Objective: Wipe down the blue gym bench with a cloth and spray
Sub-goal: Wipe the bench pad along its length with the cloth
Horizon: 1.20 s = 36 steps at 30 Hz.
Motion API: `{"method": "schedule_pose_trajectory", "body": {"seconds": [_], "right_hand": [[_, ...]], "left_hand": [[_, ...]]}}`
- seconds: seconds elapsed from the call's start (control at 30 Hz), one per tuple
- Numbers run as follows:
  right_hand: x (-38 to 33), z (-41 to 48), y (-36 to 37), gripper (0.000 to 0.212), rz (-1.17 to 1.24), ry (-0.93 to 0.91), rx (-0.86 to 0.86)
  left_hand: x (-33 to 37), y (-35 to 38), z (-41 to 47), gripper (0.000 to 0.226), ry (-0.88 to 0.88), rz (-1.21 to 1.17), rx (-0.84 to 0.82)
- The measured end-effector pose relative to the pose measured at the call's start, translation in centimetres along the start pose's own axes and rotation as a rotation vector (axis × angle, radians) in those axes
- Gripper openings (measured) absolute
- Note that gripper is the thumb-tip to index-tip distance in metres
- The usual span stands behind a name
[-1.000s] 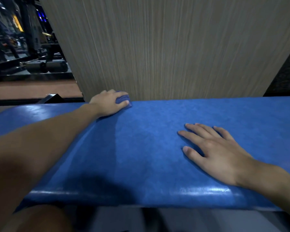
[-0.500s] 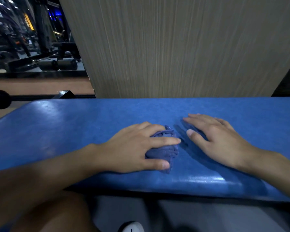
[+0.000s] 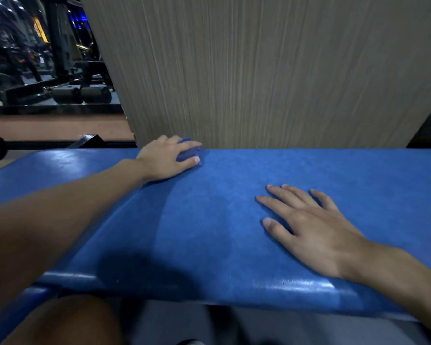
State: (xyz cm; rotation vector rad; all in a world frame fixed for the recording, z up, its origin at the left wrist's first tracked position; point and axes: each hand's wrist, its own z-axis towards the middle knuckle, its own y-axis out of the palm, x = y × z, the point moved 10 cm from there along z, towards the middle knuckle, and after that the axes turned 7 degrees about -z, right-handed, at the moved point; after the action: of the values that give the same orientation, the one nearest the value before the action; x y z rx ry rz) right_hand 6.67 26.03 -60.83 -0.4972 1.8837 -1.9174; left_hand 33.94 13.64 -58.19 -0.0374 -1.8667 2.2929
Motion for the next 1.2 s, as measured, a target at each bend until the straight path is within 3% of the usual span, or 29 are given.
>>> {"method": "schedule_pose_trajectory", "body": {"seconds": [0.1,0.23,0.3,0.47,0.7,0.77,0.97,1.13,1.2], "right_hand": [[0.1,0.1,-0.1,0.067,0.011,0.000,0.000],[0.2,0.2,-1.1,0.064,0.067,0.031,0.059],[-0.1,0.4,-2.1,0.064,0.106,0.040,0.122],[-2.4,0.9,-1.1,0.068,0.058,-0.015,0.052],[-2.3,1.2,0.3,0.074,-0.008,-0.018,0.030],[-2.2,1.3,0.4,0.074,-0.008,-0.012,0.029],[-2.4,1.3,0.2,0.070,-0.001,-0.020,0.015],[-2.7,1.5,-0.8,0.068,-0.011,-0.015,0.042],[-3.0,1.8,-1.7,0.065,0.015,-0.008,0.096]], "left_hand": [[6.4,-0.9,-5.7,0.062,0.191,-0.050,-0.023],[15.7,-2.1,-15.5,0.059,0.579,-0.104,0.010],[16.9,-2.5,-17.3,0.058,0.645,-0.143,0.027],[12.6,-1.0,-11.7,0.064,0.490,-0.142,-0.075],[-4.9,-0.6,0.8,0.075,-0.065,-0.030,-0.020],[-6.3,-0.4,1.6,0.073,-0.116,-0.028,-0.015],[1.1,-1.4,-5.0,0.064,0.087,-0.030,-0.012],[12.4,-2.4,-16.5,0.060,0.492,-0.121,-0.020],[13.5,-2.6,-17.9,0.061,0.534,-0.156,-0.031]]}}
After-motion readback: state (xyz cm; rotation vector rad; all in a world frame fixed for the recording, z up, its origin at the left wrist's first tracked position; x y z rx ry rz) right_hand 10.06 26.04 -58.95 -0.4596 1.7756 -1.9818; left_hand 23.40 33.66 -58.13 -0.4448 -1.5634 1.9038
